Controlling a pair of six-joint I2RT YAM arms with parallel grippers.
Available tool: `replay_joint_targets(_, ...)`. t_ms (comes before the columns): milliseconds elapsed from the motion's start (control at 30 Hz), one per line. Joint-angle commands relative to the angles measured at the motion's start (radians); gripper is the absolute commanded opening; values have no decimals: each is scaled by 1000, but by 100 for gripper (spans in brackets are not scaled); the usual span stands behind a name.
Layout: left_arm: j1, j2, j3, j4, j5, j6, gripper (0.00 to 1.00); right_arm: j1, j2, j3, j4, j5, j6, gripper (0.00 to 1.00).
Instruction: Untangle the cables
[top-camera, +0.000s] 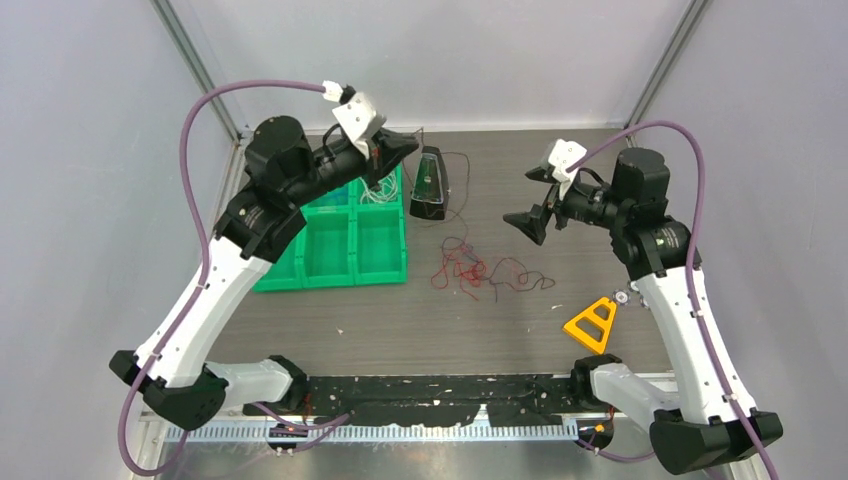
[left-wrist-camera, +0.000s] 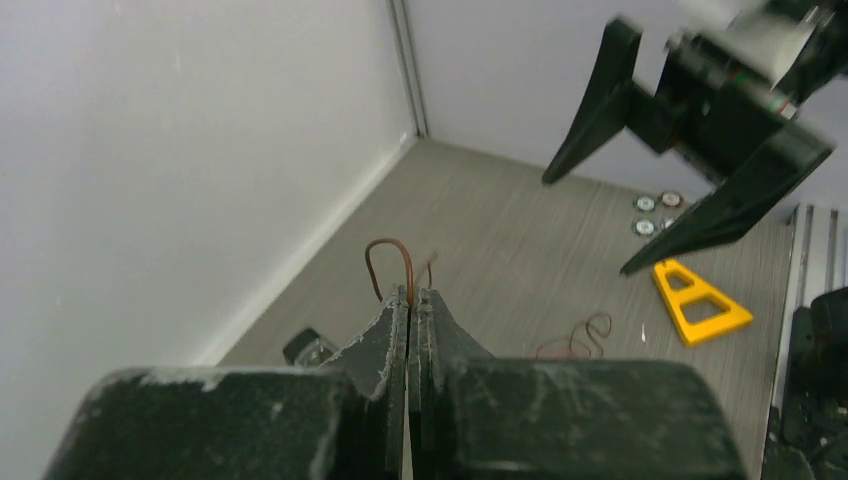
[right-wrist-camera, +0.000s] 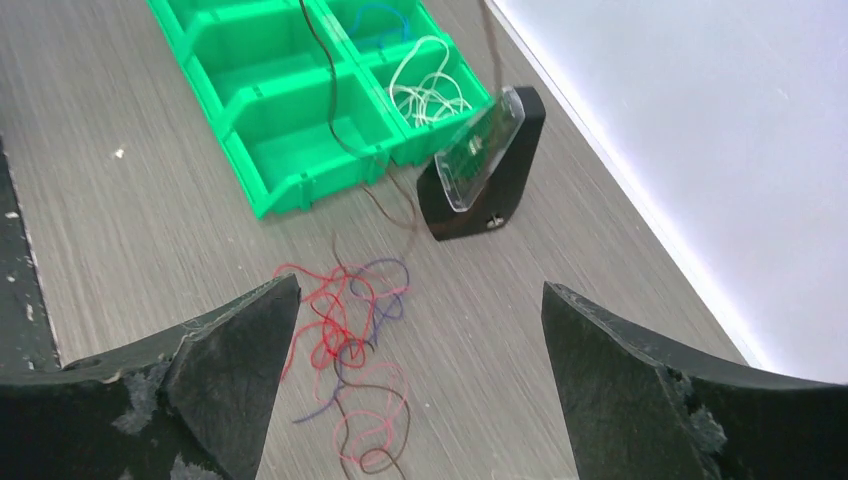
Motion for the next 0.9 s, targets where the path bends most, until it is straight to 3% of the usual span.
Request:
replay_joint_targets(0, 42, -95, -105, 48, 45, -12, 0, 6, 28, 37, 7, -56, 87, 97)
replay_joint_targets(233, 168, -114, -184, 75, 142, -84, 0, 6, 68, 58, 32, -56, 124, 97)
replay_joint_targets(567, 326, -176, -320, 72, 164, -34, 0, 8, 81, 69, 69, -68, 191, 97)
replay_joint_targets(700, 390, -168, -300, 70, 192, -28, 0, 8, 64, 130, 218, -49, 395, 96)
replay_joint_targets(867, 396, -169, -245, 42, 243, -12, 0, 8, 122, 327, 364, 30, 769, 96)
